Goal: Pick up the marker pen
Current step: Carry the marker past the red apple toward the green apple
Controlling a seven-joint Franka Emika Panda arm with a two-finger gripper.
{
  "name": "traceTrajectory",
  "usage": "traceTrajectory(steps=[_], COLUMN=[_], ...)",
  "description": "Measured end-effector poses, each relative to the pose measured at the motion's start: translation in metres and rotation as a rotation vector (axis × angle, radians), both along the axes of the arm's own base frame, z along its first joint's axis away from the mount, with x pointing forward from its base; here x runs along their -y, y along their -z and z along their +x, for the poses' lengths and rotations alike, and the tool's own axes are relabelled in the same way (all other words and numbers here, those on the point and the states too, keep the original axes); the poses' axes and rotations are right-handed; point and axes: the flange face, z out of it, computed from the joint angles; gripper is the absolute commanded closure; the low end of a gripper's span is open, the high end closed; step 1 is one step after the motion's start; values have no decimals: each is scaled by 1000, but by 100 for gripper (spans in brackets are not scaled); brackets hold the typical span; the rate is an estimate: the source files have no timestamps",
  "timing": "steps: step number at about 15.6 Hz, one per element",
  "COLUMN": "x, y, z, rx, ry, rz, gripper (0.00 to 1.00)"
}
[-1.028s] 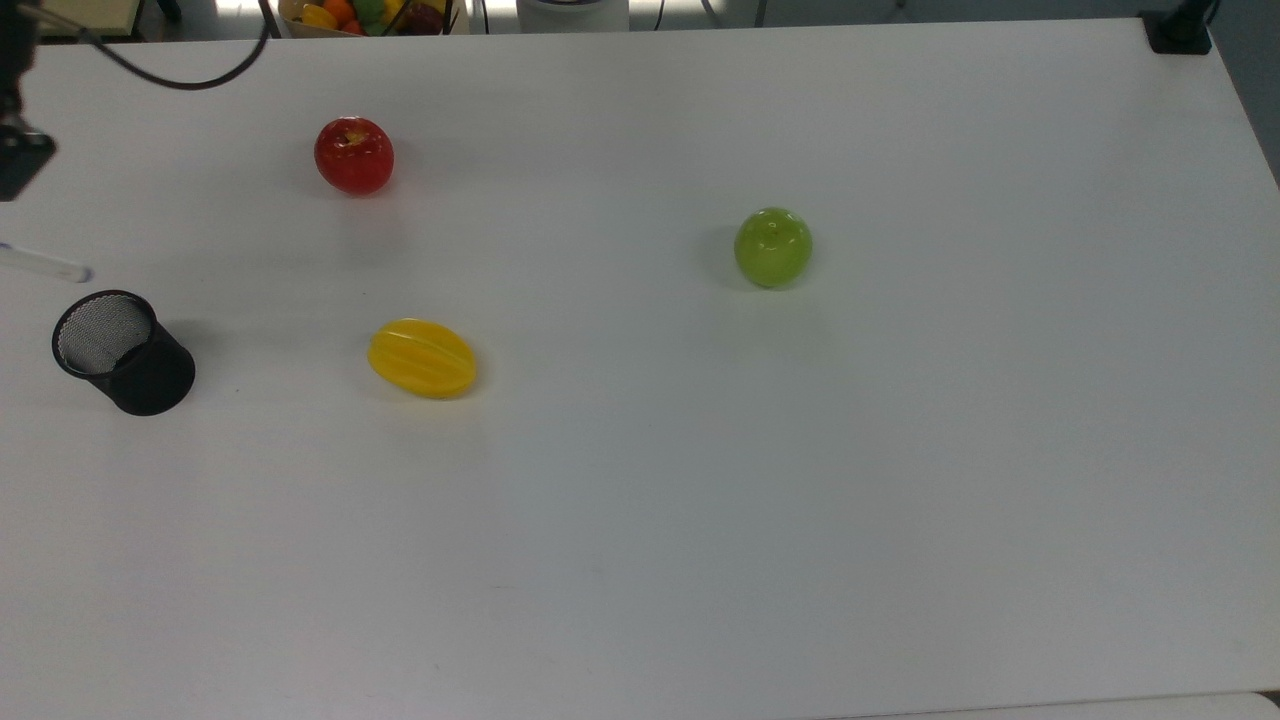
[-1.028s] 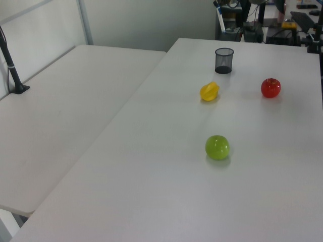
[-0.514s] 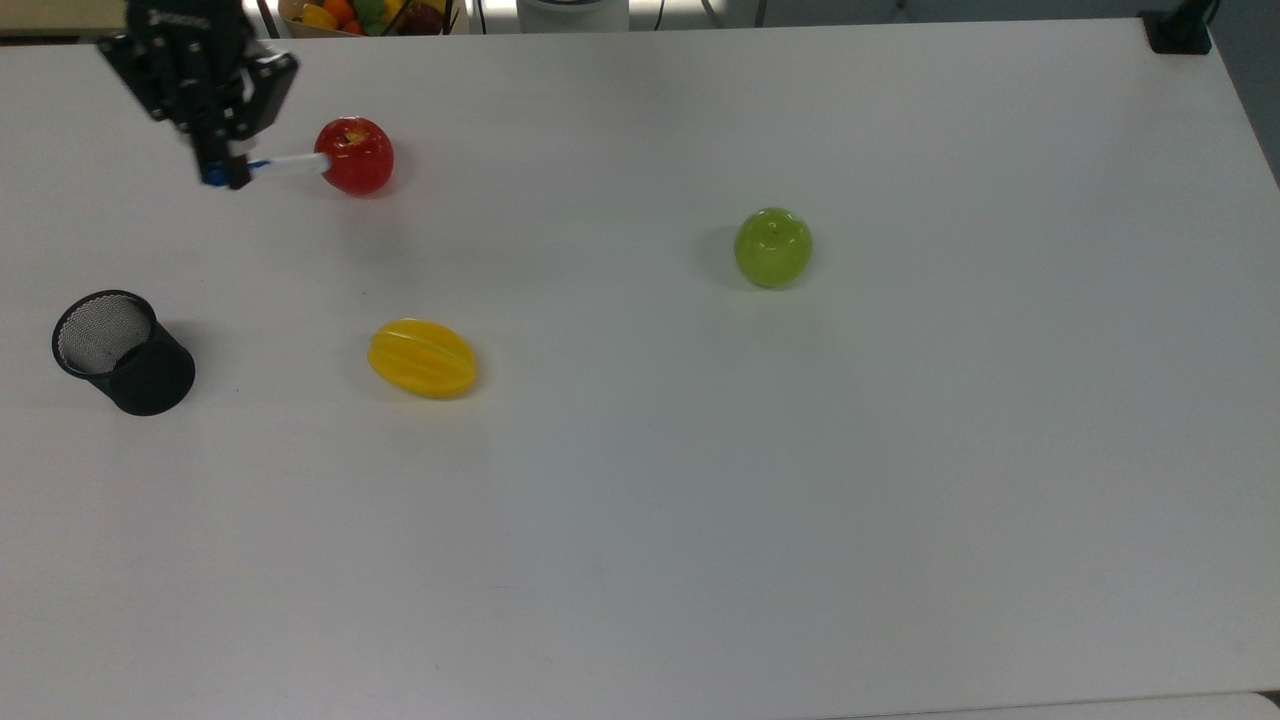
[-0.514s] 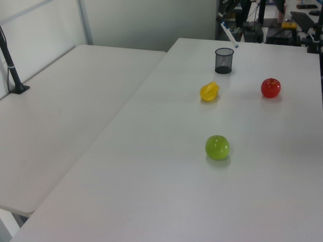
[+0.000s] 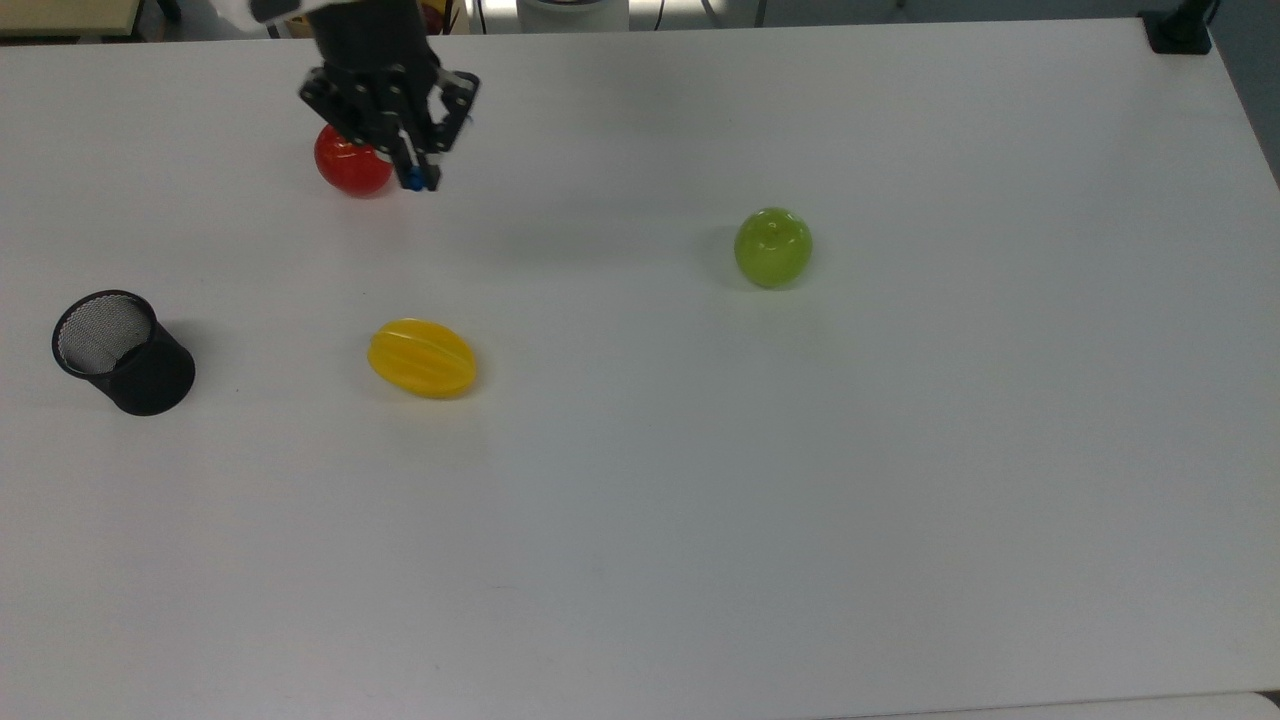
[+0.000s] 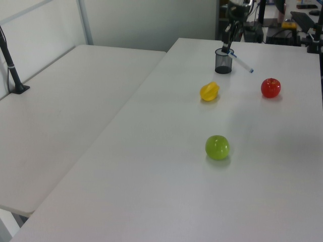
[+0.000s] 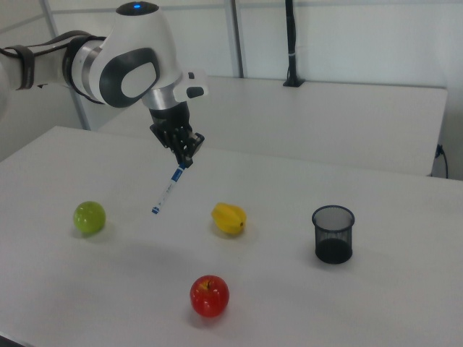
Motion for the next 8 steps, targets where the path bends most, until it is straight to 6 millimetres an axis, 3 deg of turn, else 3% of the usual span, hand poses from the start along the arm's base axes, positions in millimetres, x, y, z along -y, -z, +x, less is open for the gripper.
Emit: traceTrajectory(steps=[3,8], x=[-25,-47], y=[29,64], z=[-4,-6], rx=[-56,-122], ry=[-40,-75], rz=[3,1], gripper=[100,100])
